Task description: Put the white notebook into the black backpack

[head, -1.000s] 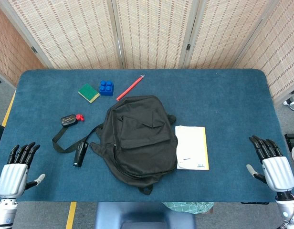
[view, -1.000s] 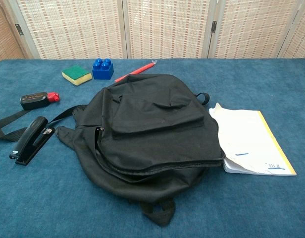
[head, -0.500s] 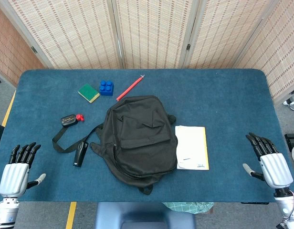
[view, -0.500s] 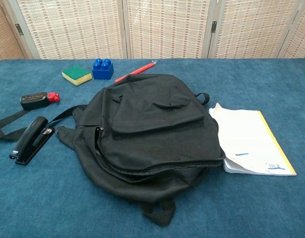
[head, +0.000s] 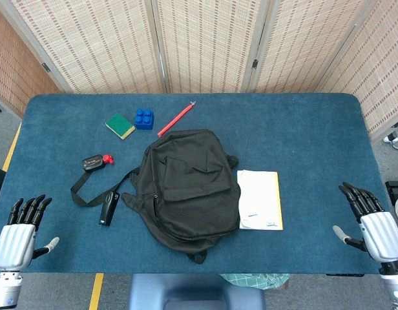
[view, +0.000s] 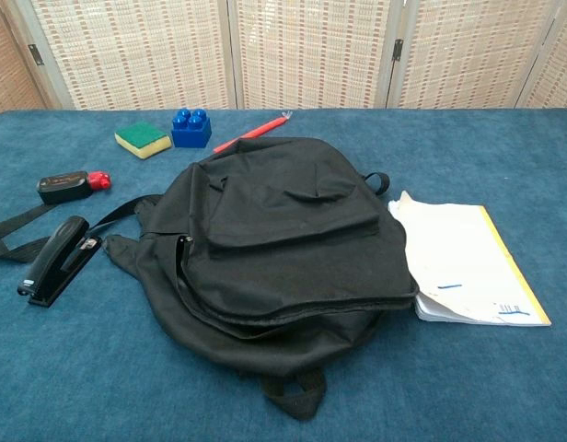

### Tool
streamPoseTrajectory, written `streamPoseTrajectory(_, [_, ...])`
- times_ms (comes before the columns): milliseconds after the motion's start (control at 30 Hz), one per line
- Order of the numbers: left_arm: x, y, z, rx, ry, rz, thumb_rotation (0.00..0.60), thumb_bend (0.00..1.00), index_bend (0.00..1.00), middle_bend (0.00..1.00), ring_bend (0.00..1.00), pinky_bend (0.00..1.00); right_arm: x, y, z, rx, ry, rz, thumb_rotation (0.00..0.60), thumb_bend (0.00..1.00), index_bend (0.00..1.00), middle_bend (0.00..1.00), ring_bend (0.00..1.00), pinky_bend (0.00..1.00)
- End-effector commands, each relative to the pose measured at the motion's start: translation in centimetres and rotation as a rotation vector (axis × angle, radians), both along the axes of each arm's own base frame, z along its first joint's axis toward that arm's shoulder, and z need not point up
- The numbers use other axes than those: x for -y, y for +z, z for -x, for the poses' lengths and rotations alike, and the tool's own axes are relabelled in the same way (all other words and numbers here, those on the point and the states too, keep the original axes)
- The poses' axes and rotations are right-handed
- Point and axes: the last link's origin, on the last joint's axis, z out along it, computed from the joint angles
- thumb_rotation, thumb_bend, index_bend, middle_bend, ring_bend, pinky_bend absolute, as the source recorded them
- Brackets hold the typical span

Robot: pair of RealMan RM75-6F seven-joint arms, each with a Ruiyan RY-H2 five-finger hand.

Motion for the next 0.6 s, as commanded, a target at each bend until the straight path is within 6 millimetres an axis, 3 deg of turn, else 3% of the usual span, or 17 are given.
streamPoseTrajectory(33, [0.0,-0.1,0.0,0.003,-0.001,0.001,0.600,0.22,0.15,0.12,0.12,0.00,0.4,-1.4,0.1,-0.036,0.021,-0.022,0.600,0.29,0.06,0.10,0.13,0.14])
streamPoseTrajectory(333, [0.5,0.2,0.2,0.013,-0.002,-0.003,0.600,0.22,0.15,0.12,0.12,0.00,3.9,-8.6,0.3,-0.163,0.199,-0.030,0.600,0.33,0.06,0.10,0.12,0.13])
streamPoseTrajectory(600, [0.8,0.1,0.5,0.016,0.019,0.009,0.600,0.22,0.15,0.12,0.12,0.00,6.2,-12.9,1.2,-0.222,0.206,-0.113,0.600,0.33,0.06,0.10,0.11,0.09])
